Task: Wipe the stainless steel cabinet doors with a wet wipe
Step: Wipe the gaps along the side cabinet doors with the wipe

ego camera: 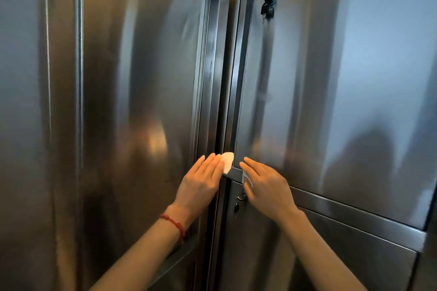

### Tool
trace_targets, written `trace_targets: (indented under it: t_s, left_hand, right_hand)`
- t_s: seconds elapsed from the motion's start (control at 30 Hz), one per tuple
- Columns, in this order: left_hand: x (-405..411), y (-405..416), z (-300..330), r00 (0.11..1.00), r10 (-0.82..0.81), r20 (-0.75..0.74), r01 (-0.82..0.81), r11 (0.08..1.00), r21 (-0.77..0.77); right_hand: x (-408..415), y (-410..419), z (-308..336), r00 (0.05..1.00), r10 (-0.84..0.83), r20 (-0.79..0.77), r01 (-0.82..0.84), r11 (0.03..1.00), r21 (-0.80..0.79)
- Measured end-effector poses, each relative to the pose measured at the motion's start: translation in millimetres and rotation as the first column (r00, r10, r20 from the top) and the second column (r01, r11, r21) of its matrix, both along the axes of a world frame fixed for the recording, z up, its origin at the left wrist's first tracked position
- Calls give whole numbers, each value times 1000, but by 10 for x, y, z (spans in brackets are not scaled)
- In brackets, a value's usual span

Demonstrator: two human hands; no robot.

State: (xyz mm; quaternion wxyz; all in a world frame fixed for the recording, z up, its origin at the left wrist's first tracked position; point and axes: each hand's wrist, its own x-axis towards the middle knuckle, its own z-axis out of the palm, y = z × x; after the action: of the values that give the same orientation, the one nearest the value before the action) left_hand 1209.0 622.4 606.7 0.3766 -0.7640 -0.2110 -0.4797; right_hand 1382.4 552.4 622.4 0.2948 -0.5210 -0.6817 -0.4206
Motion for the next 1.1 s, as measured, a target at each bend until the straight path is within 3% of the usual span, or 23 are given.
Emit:
trace_targets:
  t_s: [0.47, 0.77, 1.1]
  left_hand:
    - [-844, -1072, -239, 944, 323, -72, -331, 928, -171]
    - [-1567, -1654, -570, 900, 417, -123, -435, 848, -304]
    - [-2311, -2364, -841, 852, 496, -170, -519, 756, -398]
  right_hand:
    - [-721, -550, -191, 964, 220, -147, -251, 935, -251]
    - [-1381, -919, -431, 917, 324, -230, -386, 867, -316]
    - [-2164, -1497, -690, 894, 358, -270, -448, 714, -538]
